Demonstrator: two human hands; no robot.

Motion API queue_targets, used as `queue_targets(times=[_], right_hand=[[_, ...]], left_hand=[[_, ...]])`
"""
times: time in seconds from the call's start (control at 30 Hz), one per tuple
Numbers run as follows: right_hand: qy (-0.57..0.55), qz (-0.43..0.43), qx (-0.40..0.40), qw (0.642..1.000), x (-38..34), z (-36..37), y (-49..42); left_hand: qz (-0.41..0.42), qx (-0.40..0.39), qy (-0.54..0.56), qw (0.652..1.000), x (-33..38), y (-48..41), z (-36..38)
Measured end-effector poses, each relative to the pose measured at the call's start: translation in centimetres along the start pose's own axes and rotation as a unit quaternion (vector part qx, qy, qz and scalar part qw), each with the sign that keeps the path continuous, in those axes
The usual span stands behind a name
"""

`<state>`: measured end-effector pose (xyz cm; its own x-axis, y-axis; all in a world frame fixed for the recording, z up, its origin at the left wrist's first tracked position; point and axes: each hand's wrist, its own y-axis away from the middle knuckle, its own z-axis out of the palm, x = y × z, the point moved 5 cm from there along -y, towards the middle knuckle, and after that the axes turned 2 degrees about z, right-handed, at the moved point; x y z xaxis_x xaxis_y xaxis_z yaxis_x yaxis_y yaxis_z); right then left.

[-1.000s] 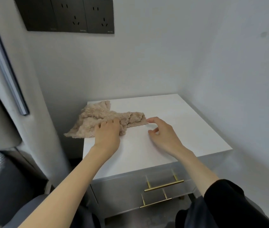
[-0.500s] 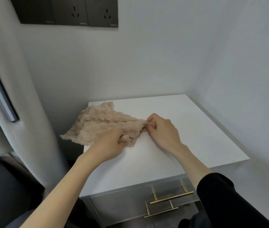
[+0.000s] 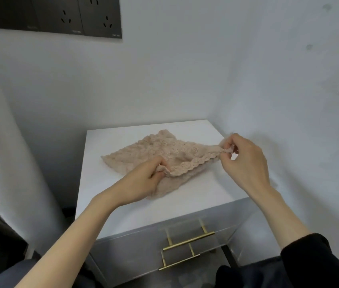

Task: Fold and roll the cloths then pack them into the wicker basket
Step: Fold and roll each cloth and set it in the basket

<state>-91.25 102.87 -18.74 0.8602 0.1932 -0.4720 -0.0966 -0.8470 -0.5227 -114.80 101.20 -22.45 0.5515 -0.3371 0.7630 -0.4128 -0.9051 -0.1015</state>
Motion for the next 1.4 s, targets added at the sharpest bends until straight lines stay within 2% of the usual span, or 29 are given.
queue_targets(times=[0.1, 0.2, 0.27, 0.33, 0.4, 0.5, 0.6, 0.73, 0.83, 0.87, 0.93, 1.0, 1.03, 1.13, 1.2, 1.23, 1.4], right_hand=[[0.080, 0.016, -0.102, 0.991, 1.1, -0.3, 1.0], [0.065, 0.042, -0.224, 0.972, 1.7, 0.6, 1.7], [0.060, 0.031, -0.232, 0.970, 1.3, 1.3, 1.8], [0.044, 0.021, -0.191, 0.980, 0.8, 1.9, 1.4], [0.014, 0.031, -0.161, 0.986, 0.5, 2.7, 0.7], [0.007, 0.063, -0.190, 0.980, 0.9, 4.7, -0.2], [0.044, 0.099, -0.242, 0.964, 1.3, 6.5, -0.7], [0.048, 0.149, -0.296, 0.942, 1.0, 8.0, -1.1], [0.036, 0.151, -0.316, 0.936, 0.5, 8.3, -1.1], [0.024, 0.145, -0.325, 0.934, 0.3, 8.5, -1.1], [-0.005, 0.141, -0.328, 0.934, 0.1, 8.5, -1.2], [-0.038, 0.158, -0.291, 0.943, 0.5, 8.3, -1.3], [-0.058, 0.178, -0.263, 0.946, 1.0, 7.9, -1.5], [-0.090, 0.217, -0.205, 0.950, 2.6, 6.6, -1.8], [-0.086, 0.223, -0.201, 0.950, 3.5, 6.0, -1.9], [-0.084, 0.229, -0.207, 0.947, 4.0, 5.9, -1.8], [-0.109, 0.253, -0.266, 0.924, 5.2, 5.4, -0.9]], left_hand=[[-0.011, -0.052, -0.049, 0.997, 0.0, 0.6, 0.2], [-0.029, -0.099, -0.075, 0.992, -0.5, 1.4, 0.2], [-0.052, -0.122, -0.072, 0.988, -1.1, 1.9, -0.1], [-0.096, -0.144, -0.049, 0.984, -1.7, 2.6, -0.5], [-0.114, -0.111, -0.043, 0.986, -2.0, 2.8, -1.5], [-0.120, 0.032, -0.115, 0.986, -2.9, 2.9, -3.4], [-0.193, 0.119, -0.289, 0.930, -4.3, 3.8, -4.9], [-0.245, 0.104, -0.402, 0.876, -5.4, 4.3, -4.8], [-0.252, 0.084, -0.438, 0.859, -5.4, 4.0, -4.0], [-0.249, 0.075, -0.435, 0.862, -5.5, 3.6, -3.8], [-0.227, 0.060, -0.377, 0.896, -5.8, 2.7, -3.3], [-0.218, 0.046, -0.293, 0.930, -6.0, 1.8, -2.9], [-0.212, 0.057, -0.282, 0.934, -6.1, 1.5, -3.1], [-0.184, 0.169, -0.309, 0.918, -5.8, 0.7, -5.3], [-0.159, 0.241, -0.262, 0.921, -5.7, 0.3, -6.6], [-0.162, 0.252, -0.232, 0.925, -5.8, 0.2, -6.9], [-0.256, 0.131, -0.134, 0.948, -8.0, -0.2, -5.8]])
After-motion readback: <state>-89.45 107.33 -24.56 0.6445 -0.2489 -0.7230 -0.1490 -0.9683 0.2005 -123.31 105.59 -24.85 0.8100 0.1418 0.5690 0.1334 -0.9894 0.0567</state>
